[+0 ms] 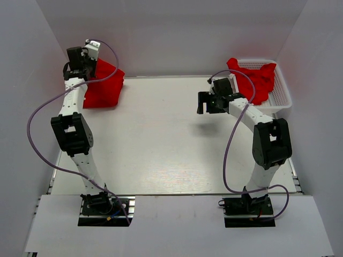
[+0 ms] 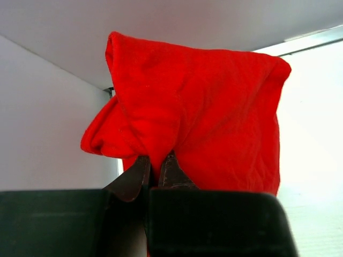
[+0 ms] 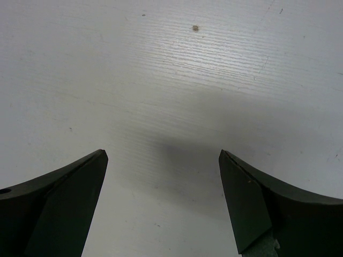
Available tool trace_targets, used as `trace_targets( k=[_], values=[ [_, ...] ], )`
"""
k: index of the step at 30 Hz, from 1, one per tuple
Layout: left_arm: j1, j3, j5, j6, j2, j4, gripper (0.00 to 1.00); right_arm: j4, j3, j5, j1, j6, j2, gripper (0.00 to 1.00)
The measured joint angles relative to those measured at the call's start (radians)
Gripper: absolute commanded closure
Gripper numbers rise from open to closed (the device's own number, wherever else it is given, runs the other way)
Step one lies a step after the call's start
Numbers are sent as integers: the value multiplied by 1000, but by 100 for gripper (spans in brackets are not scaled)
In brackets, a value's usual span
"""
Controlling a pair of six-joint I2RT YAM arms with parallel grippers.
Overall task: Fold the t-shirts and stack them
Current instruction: Put the neatly folded tshirt into the corner of the board with the left arm
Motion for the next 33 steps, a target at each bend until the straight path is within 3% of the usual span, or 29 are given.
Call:
trace_targets(
  k=[9,33],
  values=[
    [27,-39,-18,-2,75,81,100,-19,31,0,0,0,31,10],
    [27,-102,-240,-92,158,234,100,-63,95,21,2,4,112,10]
  ],
)
